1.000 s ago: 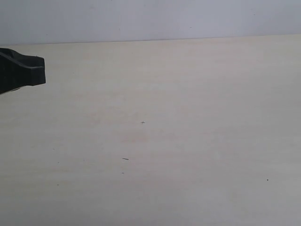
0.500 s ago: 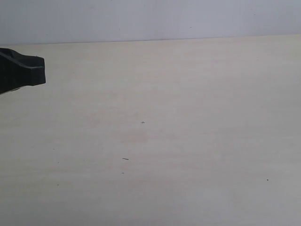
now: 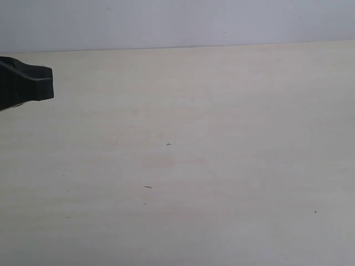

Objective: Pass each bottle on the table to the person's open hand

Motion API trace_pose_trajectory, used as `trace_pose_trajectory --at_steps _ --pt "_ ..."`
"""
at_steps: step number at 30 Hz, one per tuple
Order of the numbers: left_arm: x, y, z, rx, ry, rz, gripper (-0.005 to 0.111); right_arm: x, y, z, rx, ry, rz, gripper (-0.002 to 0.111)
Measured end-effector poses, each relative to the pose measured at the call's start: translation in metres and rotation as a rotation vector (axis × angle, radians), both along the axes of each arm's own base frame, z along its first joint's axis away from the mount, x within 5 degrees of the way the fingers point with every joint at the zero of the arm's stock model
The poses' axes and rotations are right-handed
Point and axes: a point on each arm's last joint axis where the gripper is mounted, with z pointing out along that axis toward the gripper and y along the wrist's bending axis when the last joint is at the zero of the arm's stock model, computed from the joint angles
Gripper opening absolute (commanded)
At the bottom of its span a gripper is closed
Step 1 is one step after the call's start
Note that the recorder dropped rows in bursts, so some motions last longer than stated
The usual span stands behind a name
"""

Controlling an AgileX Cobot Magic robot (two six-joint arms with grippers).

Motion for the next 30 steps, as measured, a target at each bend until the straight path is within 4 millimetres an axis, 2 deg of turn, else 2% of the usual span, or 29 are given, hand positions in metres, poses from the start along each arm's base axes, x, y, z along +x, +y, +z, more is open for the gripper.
trace_pose_trajectory --at_steps 16,25,30 --pt "-0.013 0.002 -0.011 0.152 0.111 -0.123 0.0 0.0 0.0 0.0 0.0 0.0 0.0 0.0" --pt "-0.022 0.027 -0.034 0.18 0.206 0.031 0.0 0.0 0.0 0.0 0.0 0.0 0.0 0.0" --pt "-0.025 0.039 -0.033 0.185 0.196 0.113 0.0 0.0 0.0 0.0 0.0 0.0 0.0 0.0"
